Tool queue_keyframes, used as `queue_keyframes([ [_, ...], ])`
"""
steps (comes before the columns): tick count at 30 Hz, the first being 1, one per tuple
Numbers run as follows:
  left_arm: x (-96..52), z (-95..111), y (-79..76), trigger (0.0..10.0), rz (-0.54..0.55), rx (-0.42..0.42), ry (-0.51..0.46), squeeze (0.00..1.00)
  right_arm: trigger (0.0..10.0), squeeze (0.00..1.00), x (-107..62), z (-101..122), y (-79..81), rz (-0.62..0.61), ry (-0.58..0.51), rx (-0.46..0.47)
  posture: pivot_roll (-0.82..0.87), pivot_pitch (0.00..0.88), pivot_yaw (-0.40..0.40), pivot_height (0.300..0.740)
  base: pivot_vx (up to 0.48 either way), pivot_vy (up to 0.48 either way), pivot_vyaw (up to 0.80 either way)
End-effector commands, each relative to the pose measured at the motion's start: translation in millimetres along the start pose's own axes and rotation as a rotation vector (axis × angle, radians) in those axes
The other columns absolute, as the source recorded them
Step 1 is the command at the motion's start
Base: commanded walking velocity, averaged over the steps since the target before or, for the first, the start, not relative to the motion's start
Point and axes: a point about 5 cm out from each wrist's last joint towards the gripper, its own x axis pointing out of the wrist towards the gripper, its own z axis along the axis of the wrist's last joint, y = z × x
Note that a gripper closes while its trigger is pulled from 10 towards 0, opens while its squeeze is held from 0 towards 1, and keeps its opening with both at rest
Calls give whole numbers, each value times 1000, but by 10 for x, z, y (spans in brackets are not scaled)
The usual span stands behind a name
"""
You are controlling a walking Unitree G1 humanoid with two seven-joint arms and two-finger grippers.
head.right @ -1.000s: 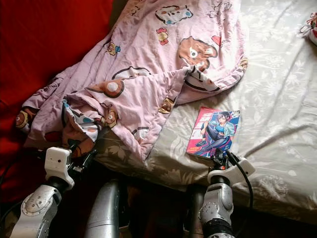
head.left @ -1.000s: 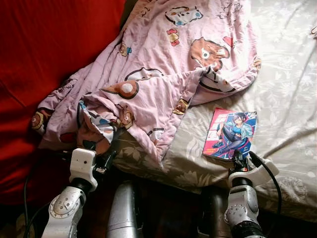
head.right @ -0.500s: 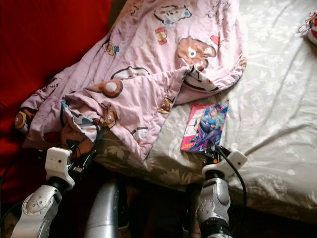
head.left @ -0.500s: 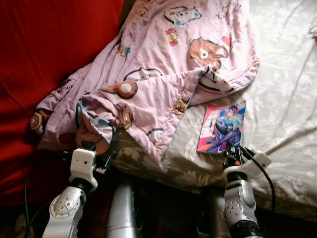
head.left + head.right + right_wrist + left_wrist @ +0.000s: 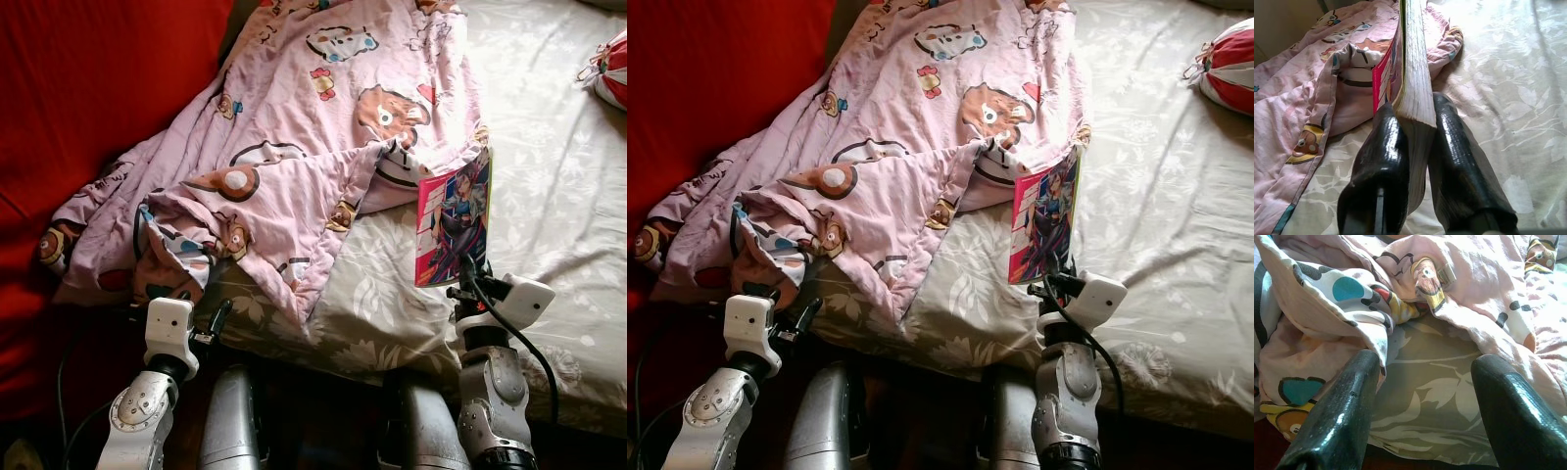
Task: Clean up the room
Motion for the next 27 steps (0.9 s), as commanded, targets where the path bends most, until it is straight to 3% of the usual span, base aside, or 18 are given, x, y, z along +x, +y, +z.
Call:
queue_keyframes([
  [1, -46, -74, 1, 10000, 5, 9, 32, 0, 0, 0, -9, 32, 10, 11, -18, -14, 162, 177, -2, 574, 0, 0, 0],
  [19, -46, -74, 1, 10000, 5, 9, 32, 0, 0, 0, -9, 32, 10, 11, -18, -14, 162, 177, -2, 574, 0, 0, 0],
  [20, -30, -97, 8, 10000, 18, 3, 30, 0, 0, 0, -28, 96, 24, 16, -18, -49, 153, 164, -9, 574, 0, 0, 0],
  [21, -31, -311, 53, 10000, 81, -54, 98, 0, 10000, 0, 19, 99, 3, 22, 12, -70, 139, 19, -79, 579, 0, 0, 0],
  [23, -71, -573, 73, 10000, 156, -123, 186, 0, 10000, 0, 77, 82, -34, 25, 53, -86, 140, 23, -80, 589, 0, 0, 0],
  [27, -103, -641, 76, 10000, 169, -139, 210, 0, 10000, 0, 84, 63, -43, 24, 64, -81, 144, 31, -81, 619, 0, 0, 0],
])
